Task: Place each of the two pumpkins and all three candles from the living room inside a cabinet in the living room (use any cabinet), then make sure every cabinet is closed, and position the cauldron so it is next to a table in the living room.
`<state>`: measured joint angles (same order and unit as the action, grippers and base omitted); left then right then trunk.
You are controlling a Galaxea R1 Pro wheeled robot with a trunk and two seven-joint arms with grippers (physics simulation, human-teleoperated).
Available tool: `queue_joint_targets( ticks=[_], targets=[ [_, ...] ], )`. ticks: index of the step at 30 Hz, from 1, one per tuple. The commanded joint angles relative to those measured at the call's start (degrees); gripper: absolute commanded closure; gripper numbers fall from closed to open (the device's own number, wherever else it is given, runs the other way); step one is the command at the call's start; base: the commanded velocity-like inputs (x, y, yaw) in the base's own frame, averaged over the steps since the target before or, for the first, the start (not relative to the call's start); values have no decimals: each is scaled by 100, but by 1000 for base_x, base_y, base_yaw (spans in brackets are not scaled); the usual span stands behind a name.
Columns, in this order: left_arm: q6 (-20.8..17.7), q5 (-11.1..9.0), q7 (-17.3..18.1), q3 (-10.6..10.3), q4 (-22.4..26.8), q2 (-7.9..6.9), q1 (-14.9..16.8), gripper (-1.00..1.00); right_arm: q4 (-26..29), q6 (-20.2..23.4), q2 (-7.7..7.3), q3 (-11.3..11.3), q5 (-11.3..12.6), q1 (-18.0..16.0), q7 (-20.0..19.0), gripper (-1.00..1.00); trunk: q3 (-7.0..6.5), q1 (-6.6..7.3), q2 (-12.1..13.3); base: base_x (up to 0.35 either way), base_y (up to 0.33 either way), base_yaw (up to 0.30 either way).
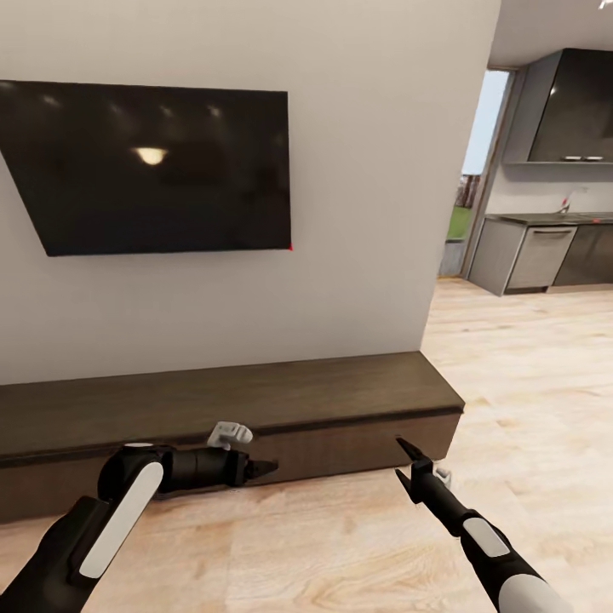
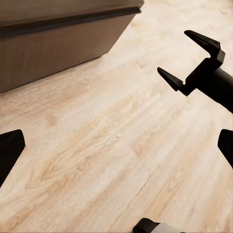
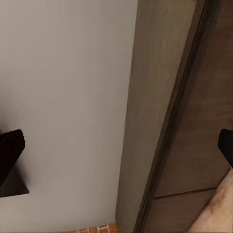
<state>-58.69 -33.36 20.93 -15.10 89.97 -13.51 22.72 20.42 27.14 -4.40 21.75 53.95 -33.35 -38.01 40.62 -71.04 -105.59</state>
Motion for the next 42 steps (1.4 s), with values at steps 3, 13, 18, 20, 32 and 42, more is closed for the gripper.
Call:
queue_joint_targets(
  ticks=[3, 13, 18, 20, 32, 42],
  targets=[
    [-7, 40, 43, -4, 2, -3, 5, -100, -3, 45, 1, 22, 28, -4, -5, -100, 6, -3, -2, 316, 0, 0],
    [3, 40, 43, -23, 0, 3, 5, -100, -3, 46, -6, 22, 28, -4, -5, -100, 6, -3, -2, 225, 0, 0],
    [4, 40, 37, -38, 0, 5, 5, -100, -8, 46, -29, 35, 32, -4, -5, -100, 6, -3, -2, 37, 0, 0],
    [0, 40, 36, -32, -2, 7, 3, -100, -10, 46, -45, 37, 34, -4, -5, -100, 6, -3, -2, 11, 0, 0],
    [-16, 40, 40, 5, -6, 23, 0, -100, -12, 46, -61, 40, 36, -4, -5, -100, 95, -113, -203, 2, 0, 0],
    [9, 40, 39, -42, -6, 16, -4, -100, 22, 46, -61, 40, 31, 3, -18, -100, 275, -332, -604, 0, 0, 0]
  ],
)
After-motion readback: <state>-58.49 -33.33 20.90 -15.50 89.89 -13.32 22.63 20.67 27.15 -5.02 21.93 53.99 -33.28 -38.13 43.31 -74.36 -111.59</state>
